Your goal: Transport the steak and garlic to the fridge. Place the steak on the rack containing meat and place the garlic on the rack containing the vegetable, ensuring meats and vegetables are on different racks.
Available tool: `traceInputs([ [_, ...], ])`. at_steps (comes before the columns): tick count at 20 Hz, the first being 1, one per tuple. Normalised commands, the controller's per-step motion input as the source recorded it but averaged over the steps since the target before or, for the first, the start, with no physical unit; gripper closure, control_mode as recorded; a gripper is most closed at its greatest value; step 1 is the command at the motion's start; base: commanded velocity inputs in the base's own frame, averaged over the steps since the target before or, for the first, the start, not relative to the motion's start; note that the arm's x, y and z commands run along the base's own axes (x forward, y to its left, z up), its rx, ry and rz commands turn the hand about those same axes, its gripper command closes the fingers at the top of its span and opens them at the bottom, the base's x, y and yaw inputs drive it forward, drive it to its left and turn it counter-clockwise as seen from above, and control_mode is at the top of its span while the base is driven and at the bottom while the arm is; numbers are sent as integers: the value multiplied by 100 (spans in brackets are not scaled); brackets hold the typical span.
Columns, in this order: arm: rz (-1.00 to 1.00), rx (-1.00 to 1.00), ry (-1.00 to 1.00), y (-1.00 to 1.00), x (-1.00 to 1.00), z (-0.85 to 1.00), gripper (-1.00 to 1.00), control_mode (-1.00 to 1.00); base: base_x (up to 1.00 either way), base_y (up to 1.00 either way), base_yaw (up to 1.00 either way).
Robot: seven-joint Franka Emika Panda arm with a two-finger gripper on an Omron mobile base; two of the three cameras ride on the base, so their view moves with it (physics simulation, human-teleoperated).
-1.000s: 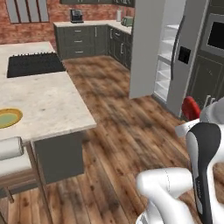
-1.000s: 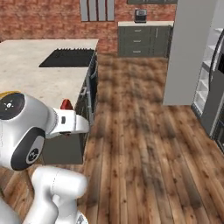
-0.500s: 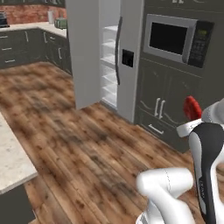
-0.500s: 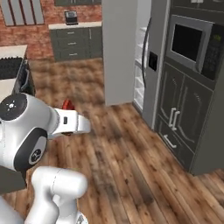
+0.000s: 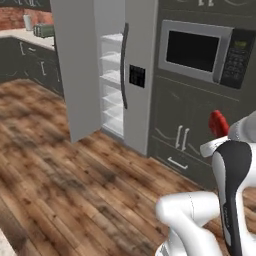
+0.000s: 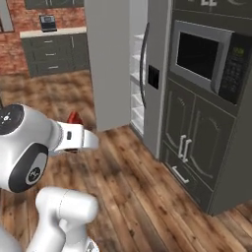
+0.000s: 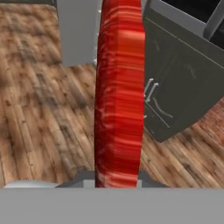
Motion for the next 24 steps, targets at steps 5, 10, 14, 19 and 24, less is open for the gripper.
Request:
traceInputs([
  [5,0,0,0,0,0,0,100,100,100,-19,-3],
  [10,0,0,0,0,0,0,100,100,100,44,-6],
  [14,0,0,0,0,0,0,100,100,100,75,-3],
  [19,0,0,0,0,0,0,100,100,100,47,-1],
  [24,0,0,0,0,0,0,100,100,100,26,-5],
])
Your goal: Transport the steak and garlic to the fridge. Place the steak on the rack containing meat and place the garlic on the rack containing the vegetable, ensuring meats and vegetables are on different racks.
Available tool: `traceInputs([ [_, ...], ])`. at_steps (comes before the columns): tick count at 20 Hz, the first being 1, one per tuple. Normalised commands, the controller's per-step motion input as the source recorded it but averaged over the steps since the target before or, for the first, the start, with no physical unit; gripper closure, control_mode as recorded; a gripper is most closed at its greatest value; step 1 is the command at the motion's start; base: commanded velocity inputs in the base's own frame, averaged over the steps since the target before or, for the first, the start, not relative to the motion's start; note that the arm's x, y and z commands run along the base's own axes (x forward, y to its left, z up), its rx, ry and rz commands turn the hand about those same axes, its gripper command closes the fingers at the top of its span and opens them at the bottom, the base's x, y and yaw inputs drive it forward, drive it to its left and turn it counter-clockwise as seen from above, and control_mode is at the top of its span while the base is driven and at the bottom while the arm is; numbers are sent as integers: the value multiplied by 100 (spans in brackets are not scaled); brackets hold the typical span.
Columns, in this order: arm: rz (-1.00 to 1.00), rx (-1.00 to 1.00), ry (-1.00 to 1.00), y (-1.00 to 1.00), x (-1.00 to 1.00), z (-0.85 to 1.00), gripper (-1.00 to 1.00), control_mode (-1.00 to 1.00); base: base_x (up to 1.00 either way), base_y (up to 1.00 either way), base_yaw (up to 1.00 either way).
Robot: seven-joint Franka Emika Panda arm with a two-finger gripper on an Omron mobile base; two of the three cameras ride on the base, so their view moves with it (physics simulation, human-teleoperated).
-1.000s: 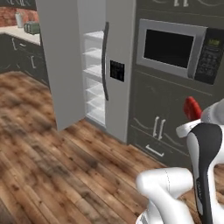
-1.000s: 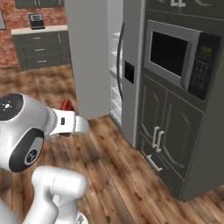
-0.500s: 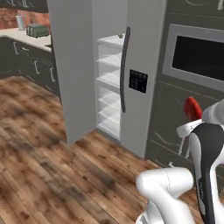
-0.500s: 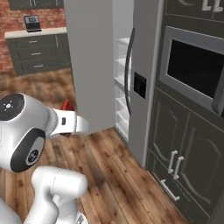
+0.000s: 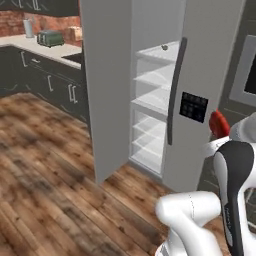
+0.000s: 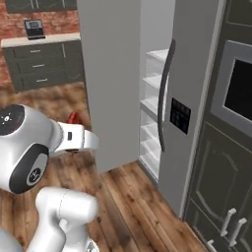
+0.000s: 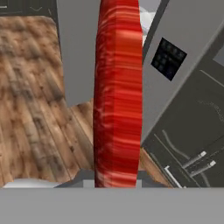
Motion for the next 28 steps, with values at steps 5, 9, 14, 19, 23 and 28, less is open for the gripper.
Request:
traceInputs([
  [5,0,0,0,0,0,0,100,100,100,0,-17],
  [9,0,0,0,0,0,0,100,100,77,15,-17],
  [14,0,0,0,0,0,0,100,100,42,57,-25],
  [19,0,0,0,0,0,0,100,100,10,54,-37],
  [23,0,0,0,0,0,0,100,100,0,55,-40],
  [28,0,0,0,0,0,0,100,100,-2,70,-36],
])
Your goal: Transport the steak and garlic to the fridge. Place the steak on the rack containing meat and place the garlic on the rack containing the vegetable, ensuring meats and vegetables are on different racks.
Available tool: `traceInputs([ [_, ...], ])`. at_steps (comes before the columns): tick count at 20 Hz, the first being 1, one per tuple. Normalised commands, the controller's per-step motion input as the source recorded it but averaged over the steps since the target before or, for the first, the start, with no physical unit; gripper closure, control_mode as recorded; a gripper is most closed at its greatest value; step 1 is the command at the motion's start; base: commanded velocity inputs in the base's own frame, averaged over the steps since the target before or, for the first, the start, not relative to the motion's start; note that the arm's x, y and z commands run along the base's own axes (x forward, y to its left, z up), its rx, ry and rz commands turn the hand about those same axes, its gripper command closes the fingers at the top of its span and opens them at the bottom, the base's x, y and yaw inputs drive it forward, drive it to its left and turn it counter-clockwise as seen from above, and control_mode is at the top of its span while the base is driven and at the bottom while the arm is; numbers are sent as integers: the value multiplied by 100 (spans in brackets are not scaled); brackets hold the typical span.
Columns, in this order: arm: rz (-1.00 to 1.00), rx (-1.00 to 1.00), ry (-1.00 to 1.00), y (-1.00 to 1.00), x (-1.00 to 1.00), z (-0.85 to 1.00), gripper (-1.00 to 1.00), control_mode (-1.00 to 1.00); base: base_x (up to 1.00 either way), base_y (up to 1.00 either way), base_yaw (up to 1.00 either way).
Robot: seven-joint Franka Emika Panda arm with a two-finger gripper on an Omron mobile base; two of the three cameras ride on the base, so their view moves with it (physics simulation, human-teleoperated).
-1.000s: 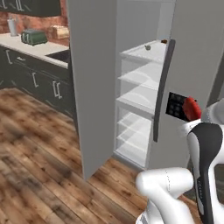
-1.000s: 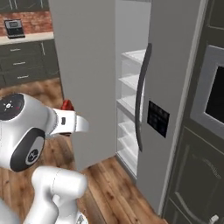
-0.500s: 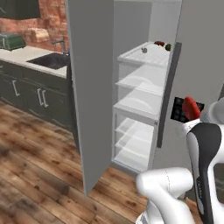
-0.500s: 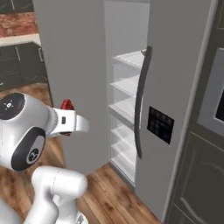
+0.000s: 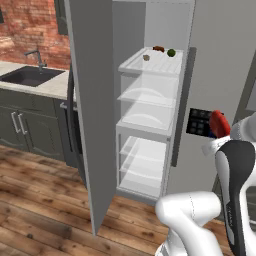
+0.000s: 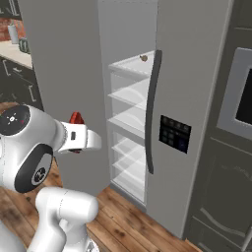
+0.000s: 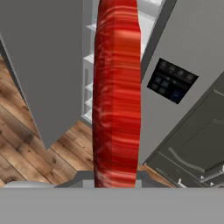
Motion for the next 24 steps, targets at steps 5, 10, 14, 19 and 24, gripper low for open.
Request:
traceInputs([
  [5,0,0,0,0,0,0,100,100,1,63,-31],
  [10,0,0,0,0,0,0,100,100,21,1,-9],
  [14,0,0,0,0,0,0,100,100,40,-9,-1],
  [19,0,0,0,0,0,0,100,100,84,0,0],
  [24,0,0,0,0,0,0,100,100,84,0,0],
])
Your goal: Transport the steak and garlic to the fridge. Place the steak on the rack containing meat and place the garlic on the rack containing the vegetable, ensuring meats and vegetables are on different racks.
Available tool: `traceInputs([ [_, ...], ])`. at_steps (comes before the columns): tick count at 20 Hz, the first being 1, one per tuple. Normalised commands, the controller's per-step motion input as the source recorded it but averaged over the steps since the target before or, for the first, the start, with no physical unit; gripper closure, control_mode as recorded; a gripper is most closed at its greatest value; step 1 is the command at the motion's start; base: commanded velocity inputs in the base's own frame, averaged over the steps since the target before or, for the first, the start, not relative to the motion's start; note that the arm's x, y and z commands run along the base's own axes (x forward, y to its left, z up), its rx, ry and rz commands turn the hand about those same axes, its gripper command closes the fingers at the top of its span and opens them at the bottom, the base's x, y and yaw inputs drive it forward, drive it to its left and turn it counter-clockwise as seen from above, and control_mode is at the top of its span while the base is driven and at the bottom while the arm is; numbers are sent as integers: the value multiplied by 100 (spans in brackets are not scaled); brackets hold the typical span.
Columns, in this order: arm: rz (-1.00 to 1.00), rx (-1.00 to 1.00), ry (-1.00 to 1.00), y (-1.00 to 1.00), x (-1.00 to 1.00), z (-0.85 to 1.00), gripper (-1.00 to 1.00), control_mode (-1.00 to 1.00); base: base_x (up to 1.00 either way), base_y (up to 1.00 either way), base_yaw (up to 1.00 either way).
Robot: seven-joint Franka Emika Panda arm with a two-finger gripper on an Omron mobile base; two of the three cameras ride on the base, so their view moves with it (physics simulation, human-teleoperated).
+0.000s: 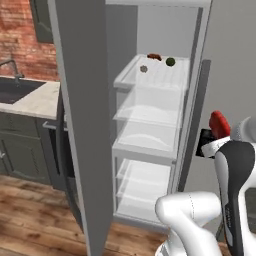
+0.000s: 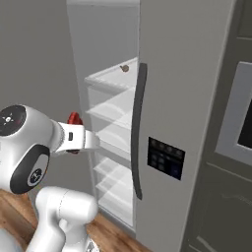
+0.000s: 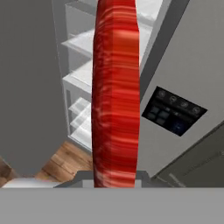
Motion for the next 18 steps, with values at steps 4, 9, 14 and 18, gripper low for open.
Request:
traceInputs([
  [4,0,0,0,0,0,0,100,100,75,22,-6],
  [9,0,0,0,0,0,0,100,100,61,54,-14],
  [14,0,0,0,0,0,0,100,100,51,3,-11],
  [18,0,0,0,0,0,0,100,100,44,-29,-6],
])
